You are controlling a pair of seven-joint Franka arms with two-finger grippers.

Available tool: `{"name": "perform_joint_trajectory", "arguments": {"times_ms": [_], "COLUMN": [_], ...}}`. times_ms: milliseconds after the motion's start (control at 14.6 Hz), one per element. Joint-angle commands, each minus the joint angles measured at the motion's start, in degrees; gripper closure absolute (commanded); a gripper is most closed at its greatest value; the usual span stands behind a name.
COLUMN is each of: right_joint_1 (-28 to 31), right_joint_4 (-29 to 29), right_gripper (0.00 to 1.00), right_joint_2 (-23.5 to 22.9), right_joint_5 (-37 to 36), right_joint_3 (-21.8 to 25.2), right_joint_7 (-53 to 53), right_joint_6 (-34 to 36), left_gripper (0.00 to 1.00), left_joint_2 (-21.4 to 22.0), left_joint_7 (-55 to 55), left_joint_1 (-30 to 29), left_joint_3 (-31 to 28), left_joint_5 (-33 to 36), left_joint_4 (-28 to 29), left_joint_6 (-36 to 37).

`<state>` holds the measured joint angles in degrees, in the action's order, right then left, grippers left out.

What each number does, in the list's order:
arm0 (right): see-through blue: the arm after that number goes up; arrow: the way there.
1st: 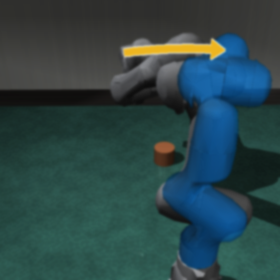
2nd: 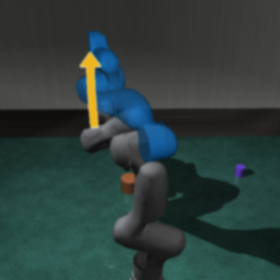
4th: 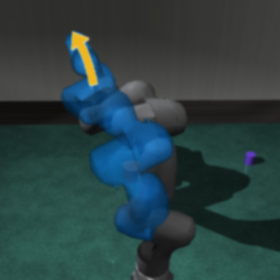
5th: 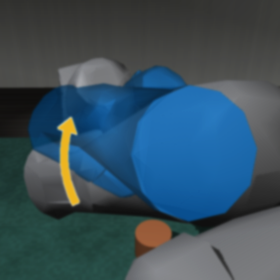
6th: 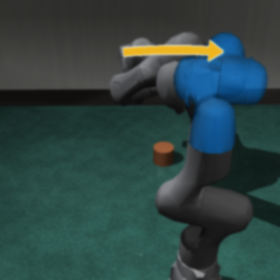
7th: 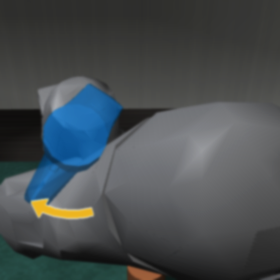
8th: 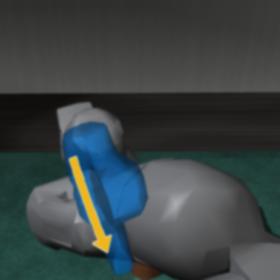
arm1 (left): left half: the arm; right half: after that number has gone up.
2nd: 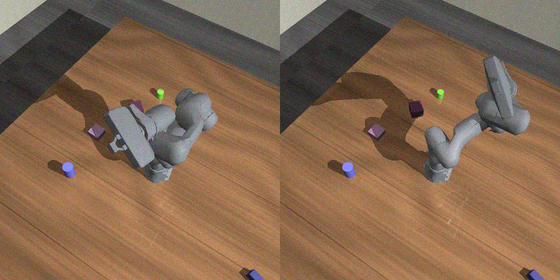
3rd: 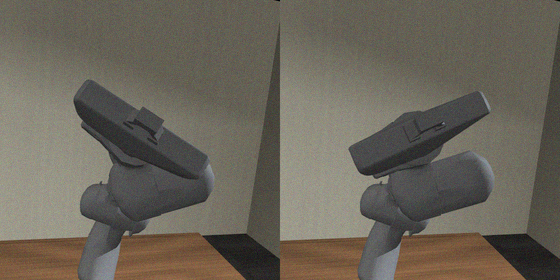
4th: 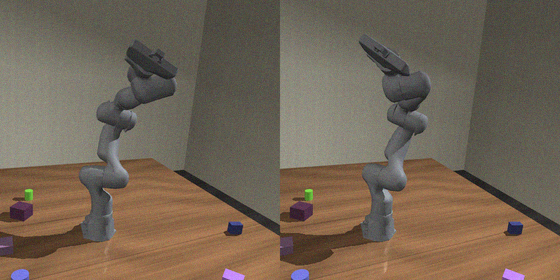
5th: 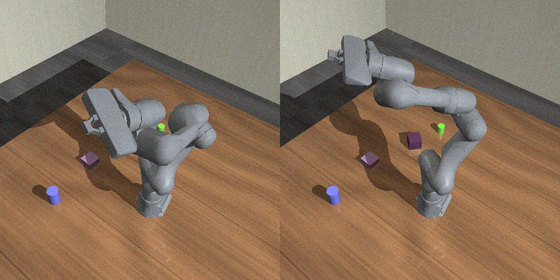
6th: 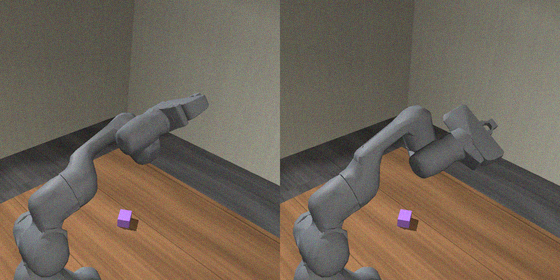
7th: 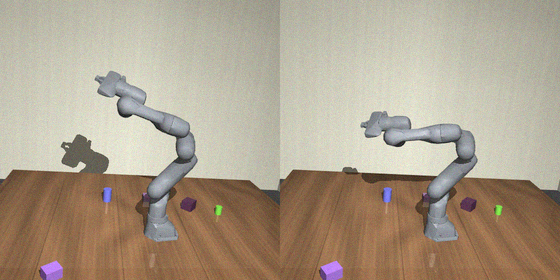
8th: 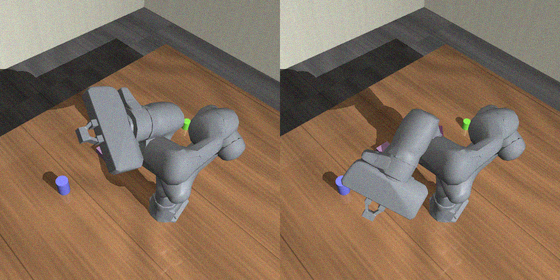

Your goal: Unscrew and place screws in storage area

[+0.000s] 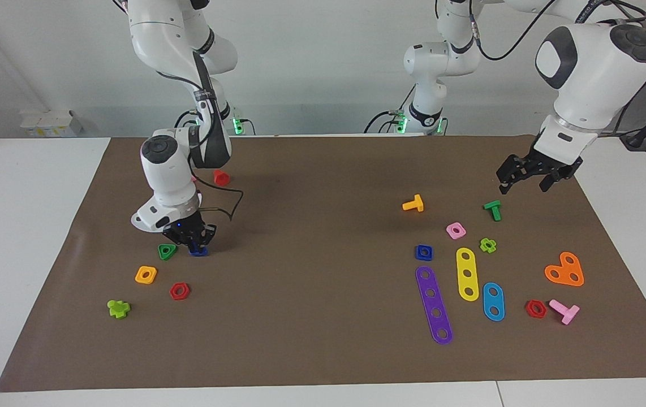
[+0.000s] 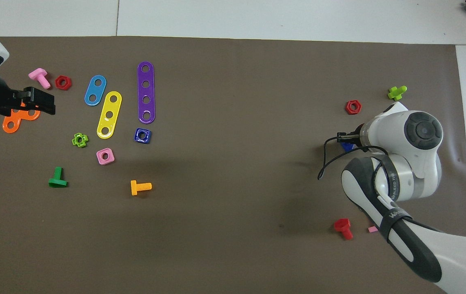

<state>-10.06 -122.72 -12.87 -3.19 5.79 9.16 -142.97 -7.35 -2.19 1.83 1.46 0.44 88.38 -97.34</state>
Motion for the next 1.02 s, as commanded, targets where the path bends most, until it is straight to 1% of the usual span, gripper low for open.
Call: {"name": "perform_joint_trajectory", "arguments": {"times_ms": [0,137,205,341,478,546,683,820,956], "right_joint_1": [1.63,1.10,0.75,0.75,1.45,1.80,3.11,4.52,6.10], "right_joint_4": [0.10,4.31,6.85,15.36,21.88,23.30,23.49,23.75,25.85], "right_gripper": [0.00,0.00,0.00,0.00,0.00,0.00,0.00,0.00,0.00], "right_joint_2": [1.01,1.35,1.88,1.97,3.02,4.51,9.07,13.20,15.41], "right_joint_5": [0.47,0.47,0.47,0.38,0.03,0.03,0.29,1.16,3.36], "right_joint_3": [-0.69,-0.69,-0.60,-0.43,-0.08,0.01,0.01,-0.07,0.36], "right_joint_7": [-1.33,-0.72,-0.55,-0.46,-0.54,-0.54,-0.54,-0.54,-0.54], "right_joint_6": [-1.44,0.92,3.90,15.38,24.80,27.72,31.94,38.17,44.85], "left_gripper": [0.00,0.00,0.00,0.00,0.00,0.00,0.00,0.00,0.00], "left_joint_2": [1.99,1.99,1.99,1.99,1.99,1.99,1.99,1.99,1.99], "left_joint_7": [-0.10,-0.19,-0.10,-0.19,-0.10,-0.19,-0.10,-0.19,-0.10], "left_joint_1": [-0.25,-0.25,-0.25,-0.25,-0.25,-0.25,-0.25,-0.25,-0.25], "left_joint_3": [0.12,0.12,0.12,0.12,0.12,0.12,0.12,0.12,0.12], "left_joint_5": [1.14,1.14,1.14,1.14,1.14,1.14,1.14,1.14,1.14], "left_joint_4": [2.41,2.41,2.41,2.41,2.41,2.41,2.41,2.33,2.41], "left_joint_6": [-1.19,-1.19,-1.19,-1.19,-1.19,-1.19,-1.19,-1.19,-1.19]}}
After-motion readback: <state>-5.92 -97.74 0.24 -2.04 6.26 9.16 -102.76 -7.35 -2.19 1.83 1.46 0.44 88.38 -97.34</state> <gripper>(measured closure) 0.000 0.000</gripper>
